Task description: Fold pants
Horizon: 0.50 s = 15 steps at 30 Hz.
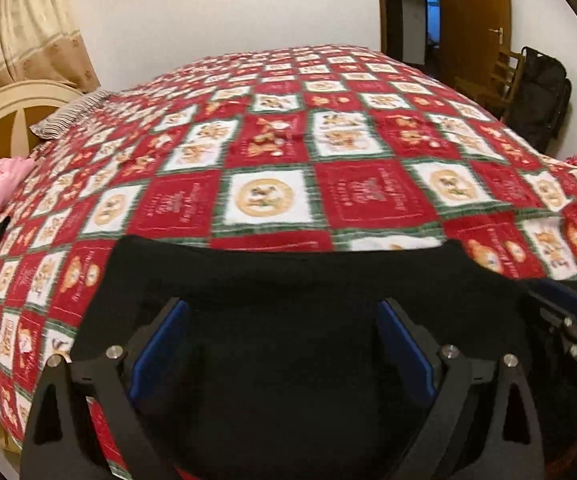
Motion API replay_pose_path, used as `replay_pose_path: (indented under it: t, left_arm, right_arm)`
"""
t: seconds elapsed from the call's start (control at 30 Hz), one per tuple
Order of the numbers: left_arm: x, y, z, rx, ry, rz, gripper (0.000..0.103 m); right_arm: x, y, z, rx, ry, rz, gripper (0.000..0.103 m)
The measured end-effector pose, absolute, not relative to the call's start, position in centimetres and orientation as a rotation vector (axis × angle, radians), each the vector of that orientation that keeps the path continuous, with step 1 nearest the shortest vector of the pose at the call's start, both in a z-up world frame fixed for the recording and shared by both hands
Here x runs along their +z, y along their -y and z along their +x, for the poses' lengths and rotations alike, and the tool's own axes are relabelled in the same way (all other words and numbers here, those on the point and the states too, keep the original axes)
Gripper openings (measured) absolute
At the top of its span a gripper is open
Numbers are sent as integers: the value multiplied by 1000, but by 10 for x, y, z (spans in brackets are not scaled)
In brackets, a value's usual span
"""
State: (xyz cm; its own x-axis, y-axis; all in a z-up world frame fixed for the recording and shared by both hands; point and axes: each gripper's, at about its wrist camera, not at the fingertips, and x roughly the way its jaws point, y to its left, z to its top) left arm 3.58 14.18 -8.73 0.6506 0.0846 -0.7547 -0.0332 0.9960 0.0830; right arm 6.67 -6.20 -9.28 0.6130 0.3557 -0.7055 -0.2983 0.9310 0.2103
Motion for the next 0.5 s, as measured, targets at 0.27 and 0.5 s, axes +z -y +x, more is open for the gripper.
replay_pose_path:
  t: [0.27,0.5]
  left_arm:
    - [-70,-103,23,-22,-814,93,97]
    - [-73,-44,11,-152,-817,149,97]
  right_arm:
    - [-74,119,13,253,-814,28,33]
    - [-87,182,-8,30,-837,30,33]
